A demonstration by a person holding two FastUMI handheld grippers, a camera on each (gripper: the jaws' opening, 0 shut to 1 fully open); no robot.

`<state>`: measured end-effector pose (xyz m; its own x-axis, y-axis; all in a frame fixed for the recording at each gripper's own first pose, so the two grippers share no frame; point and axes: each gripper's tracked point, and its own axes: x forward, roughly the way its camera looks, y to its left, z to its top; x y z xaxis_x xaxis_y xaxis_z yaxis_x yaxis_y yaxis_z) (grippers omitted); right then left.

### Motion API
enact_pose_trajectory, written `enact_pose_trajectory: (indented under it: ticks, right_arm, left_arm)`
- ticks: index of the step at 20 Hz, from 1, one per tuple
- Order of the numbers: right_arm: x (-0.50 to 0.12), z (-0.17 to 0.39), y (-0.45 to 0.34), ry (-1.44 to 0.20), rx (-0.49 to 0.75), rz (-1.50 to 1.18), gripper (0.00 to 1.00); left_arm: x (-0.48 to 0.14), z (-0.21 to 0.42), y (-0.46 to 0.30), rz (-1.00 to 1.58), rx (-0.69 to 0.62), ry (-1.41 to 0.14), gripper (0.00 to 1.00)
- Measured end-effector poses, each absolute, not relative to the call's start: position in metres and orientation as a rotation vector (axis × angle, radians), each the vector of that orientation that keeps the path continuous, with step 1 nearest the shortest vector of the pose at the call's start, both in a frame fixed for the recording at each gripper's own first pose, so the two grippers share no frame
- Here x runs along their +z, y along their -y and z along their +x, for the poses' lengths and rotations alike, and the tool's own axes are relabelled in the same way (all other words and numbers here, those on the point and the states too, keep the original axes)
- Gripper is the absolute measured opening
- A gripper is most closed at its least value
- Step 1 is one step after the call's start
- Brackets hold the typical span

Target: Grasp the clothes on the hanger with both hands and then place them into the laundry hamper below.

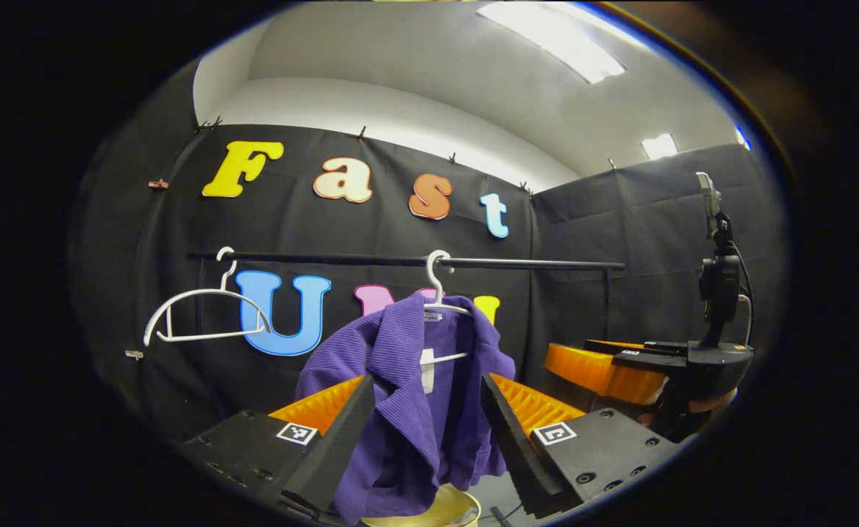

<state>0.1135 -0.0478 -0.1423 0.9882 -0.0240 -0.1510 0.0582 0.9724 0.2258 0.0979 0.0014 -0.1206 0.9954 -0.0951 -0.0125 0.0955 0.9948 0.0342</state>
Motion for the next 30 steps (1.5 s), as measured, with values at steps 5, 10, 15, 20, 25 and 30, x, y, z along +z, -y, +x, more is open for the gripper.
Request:
enact_pose_trajectory:
  ticks: [5,10,15,20,25,30]
  right_arm:
    - [-0.2,0.168,0.065,-0.222,0.062,0.315,0.98]
    - [-0.238,0.201,0.062,-0.278,0.154,0.369,0.98]
    - [-0.266,0.215,0.058,-0.337,0.199,0.368,0.9]
    - [-0.277,0.227,0.039,-0.372,0.264,0.434,0.57]
    - [-0.289,0.23,0.028,-0.413,0.299,0.509,0.12]
    - [-0.298,0.237,0.035,-0.47,0.322,0.637,0.05]
  left_arm:
    - [-0.17,0.142,-0.016,-0.021,0.078,-0.05,0.92]
    - [-0.22,0.173,-0.023,-0.026,0.216,-0.144,0.91]
    - [-0.228,0.194,-0.015,-0.06,0.265,-0.141,0.88]
    - [-0.236,0.209,-0.015,-0.051,0.316,-0.145,0.67]
    - [-0.237,0.22,-0.019,-0.052,0.344,-0.148,0.14]
    - [-0.239,0.219,-0.021,-0.101,0.314,-0.203,0.05]
